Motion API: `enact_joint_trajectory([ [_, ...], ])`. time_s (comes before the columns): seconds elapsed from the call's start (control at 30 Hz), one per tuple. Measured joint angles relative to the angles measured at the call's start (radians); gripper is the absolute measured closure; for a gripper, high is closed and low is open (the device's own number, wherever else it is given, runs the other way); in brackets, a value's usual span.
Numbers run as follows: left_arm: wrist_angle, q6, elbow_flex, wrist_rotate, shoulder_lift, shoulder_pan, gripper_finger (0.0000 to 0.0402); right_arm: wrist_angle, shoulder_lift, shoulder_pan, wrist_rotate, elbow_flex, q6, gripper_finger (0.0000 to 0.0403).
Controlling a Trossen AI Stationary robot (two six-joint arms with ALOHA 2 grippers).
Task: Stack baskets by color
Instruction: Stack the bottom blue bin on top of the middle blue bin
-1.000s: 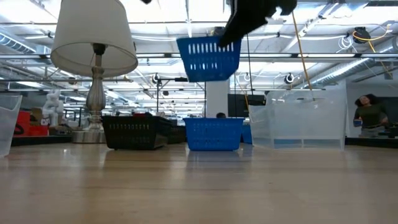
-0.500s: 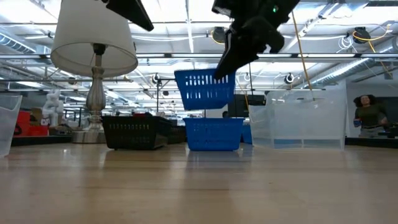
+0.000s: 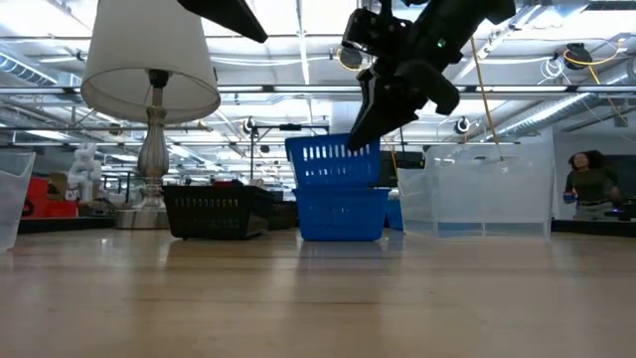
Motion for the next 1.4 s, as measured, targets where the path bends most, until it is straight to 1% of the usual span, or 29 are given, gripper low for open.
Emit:
enact_joint_trajectory([
  [0.07, 0.006, 0.0, 0.0, 0.008, 0.0, 0.005, 0.0309, 0.022, 0.0, -0.005, 0.0, -0.006, -0.002, 0.0394],
  [0.43, -0.005, -0.015, 0.0, 0.011, 0.0, 0.023, 0.0309, 0.014, 0.0, -0.011, -0.001, -0.008, 0.017, 0.0394],
  [0.57, -0.005, -0.014, 0.0, 0.029, 0.0, 0.023, 0.0309, 0.018, 0.0, -0.011, -0.001, -0.018, 0.026, 0.0394],
  [0.9, -0.005, -0.01, 0.0, 0.029, 0.0, 0.023, 0.0309, 0.124, 0.0, -0.012, 0.0, -0.089, 0.029, 0.0393],
  [1.4, -0.006, -0.01, 0.0, 0.029, 0.0, 0.023, 0.0309, 0.13, 0.0, -0.026, 0.001, -0.092, 0.08, 0.0353],
])
